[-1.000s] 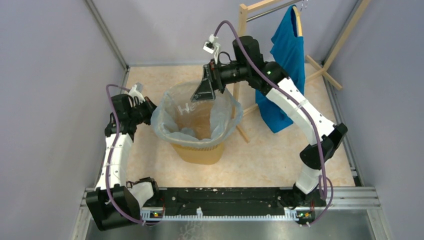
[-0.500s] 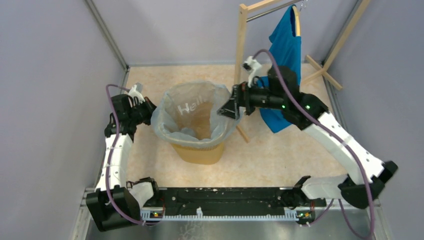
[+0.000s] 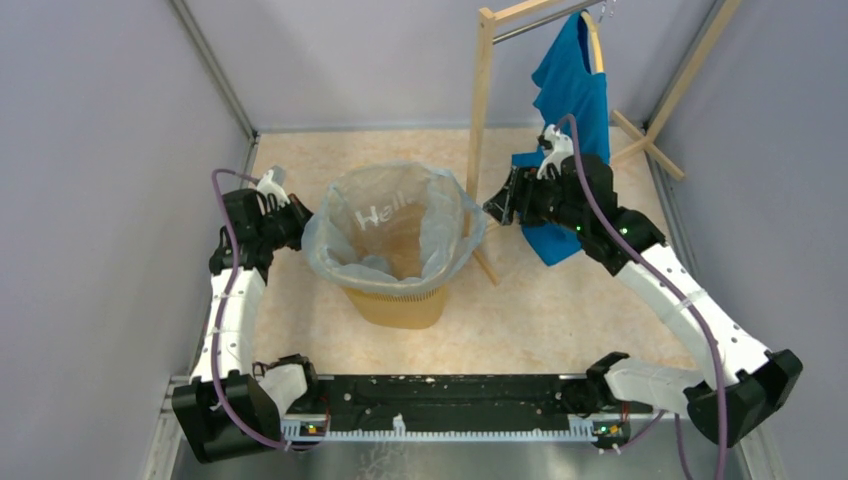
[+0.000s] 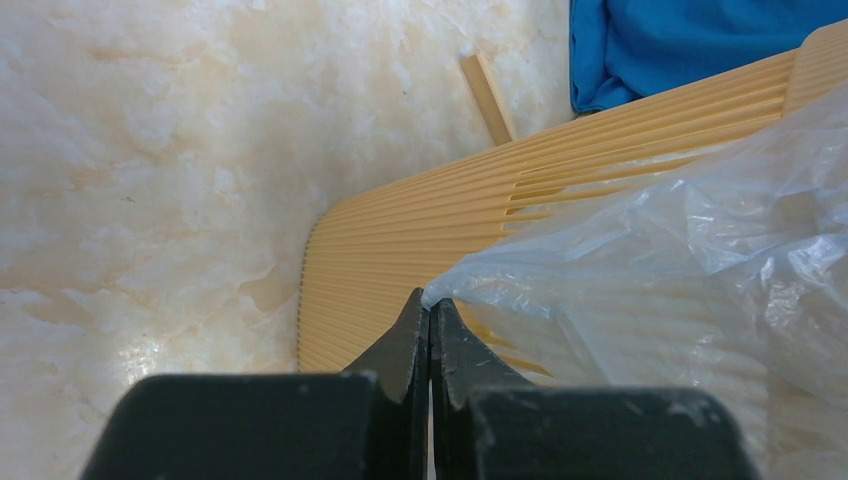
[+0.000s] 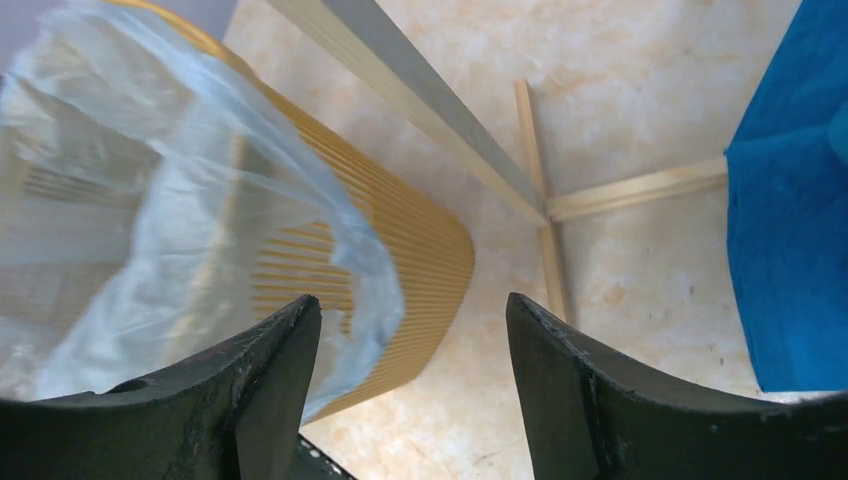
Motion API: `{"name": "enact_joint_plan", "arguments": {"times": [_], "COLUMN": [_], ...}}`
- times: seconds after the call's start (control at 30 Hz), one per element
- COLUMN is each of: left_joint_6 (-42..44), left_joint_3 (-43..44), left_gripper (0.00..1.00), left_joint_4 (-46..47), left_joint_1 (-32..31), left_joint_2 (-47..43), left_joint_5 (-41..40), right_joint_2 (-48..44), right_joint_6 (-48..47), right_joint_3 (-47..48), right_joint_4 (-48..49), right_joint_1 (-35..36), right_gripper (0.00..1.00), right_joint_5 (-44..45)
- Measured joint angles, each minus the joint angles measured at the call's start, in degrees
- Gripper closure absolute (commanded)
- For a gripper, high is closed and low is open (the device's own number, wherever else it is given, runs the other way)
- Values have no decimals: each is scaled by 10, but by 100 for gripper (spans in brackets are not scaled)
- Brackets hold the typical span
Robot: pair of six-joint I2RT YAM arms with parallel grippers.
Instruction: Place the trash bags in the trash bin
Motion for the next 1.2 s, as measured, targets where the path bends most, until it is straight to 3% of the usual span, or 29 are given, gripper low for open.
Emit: {"name": "enact_joint_plan", "arguments": {"times": [0.3,0.5,0.6,0.67,0.87,1.2], "left_joint_6": [0,0,0,0,-2,-7], "left_joint_3": [-8,-21,-32,-40,-43,33], "left_gripper": [100,100,100,100,100,100], "left_joint_4": [-1,2,3,5,4,21], "left_joint_1": [0,0,0,0,0,0], "left_joint_2": [-1,-1,-1,-1,5,43], "left_joint_5": [0,-3,-6,-9,-8,-16], "right_joint_2": [45,69,80,80,85,126], "right_joint_6": [4,20,33,40,61,101], "right_joint_3": [-83,-106,-106,-106,-140,-218], "right_joint_4": [86,166,187,199,254,301], "right_joint_1": [-24,-24,-24,-24,-23,-17], "right_gripper": [34,68,91,97,98,94], "right_joint_5": [-112,-148,-142,-122,-52,-77]}}
